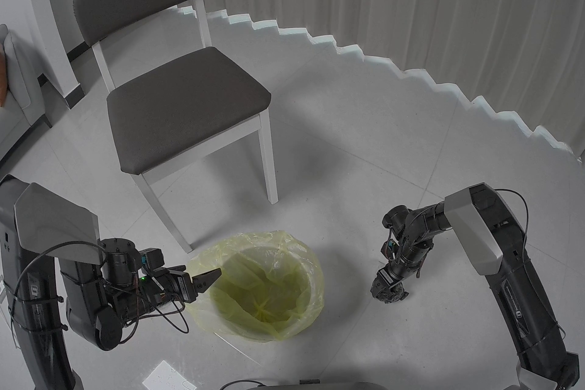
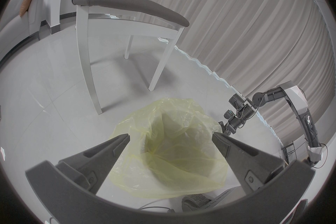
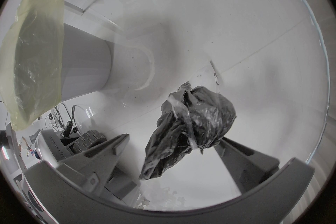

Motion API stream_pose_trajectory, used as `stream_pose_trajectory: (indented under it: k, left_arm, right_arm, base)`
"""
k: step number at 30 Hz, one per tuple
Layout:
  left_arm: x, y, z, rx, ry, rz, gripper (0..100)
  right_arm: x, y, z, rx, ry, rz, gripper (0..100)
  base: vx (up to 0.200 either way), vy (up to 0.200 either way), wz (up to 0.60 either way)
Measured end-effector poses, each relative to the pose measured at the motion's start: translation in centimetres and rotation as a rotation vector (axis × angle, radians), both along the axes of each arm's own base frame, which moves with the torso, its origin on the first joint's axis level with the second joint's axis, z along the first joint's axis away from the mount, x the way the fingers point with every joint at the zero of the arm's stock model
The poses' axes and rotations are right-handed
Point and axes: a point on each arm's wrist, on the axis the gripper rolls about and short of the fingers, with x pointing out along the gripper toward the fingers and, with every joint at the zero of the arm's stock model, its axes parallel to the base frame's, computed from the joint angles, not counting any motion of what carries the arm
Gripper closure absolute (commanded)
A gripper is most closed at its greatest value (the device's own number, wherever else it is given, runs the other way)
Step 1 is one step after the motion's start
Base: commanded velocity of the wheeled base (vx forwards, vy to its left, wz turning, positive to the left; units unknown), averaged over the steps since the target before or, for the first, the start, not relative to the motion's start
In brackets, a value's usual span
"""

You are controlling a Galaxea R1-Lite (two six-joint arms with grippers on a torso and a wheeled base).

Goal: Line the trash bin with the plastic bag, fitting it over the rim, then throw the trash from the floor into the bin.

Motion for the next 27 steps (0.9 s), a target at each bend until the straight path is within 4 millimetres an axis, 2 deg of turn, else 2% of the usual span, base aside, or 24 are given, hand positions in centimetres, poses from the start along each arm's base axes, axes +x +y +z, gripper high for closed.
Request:
stream_pose_trajectory:
  k: [11, 16, 19, 24, 27]
  left_arm:
    - [0.0, 0.0, 0.1, 0.0, -0.006, 0.001, 0]
    - [-0.1, 0.0, 0.1, 0.002, -0.002, 0.004, 0]
    - [-0.3, 0.1, 0.2, 0.003, 0.0, 0.006, 0]
    - [-0.8, 0.3, 0.6, 0.005, 0.003, 0.012, 0]
    - [-1.0, 0.5, 0.9, 0.004, -0.001, 0.019, 0]
  right_arm:
    - [0.2, 0.1, 0.2, -0.007, -0.027, 0.0, 100]
    - [0.5, 0.4, 1.9, -0.001, -0.061, 0.003, 100]
    - [0.9, 0.9, 4.1, 0.012, -0.112, 0.011, 100]
    - [1.5, 2.1, 10.7, 0.06, -0.284, 0.032, 100]
    - [0.9, 2.9, 14.5, 0.089, -0.379, 0.052, 100]
  base:
    - [0.0, 0.0, 0.0]
    - [0.0, 0.0, 0.0]
    - [0.0, 0.0, 0.0]
    - [0.0, 0.0, 0.0]
    - [0.0, 0.0, 0.0]
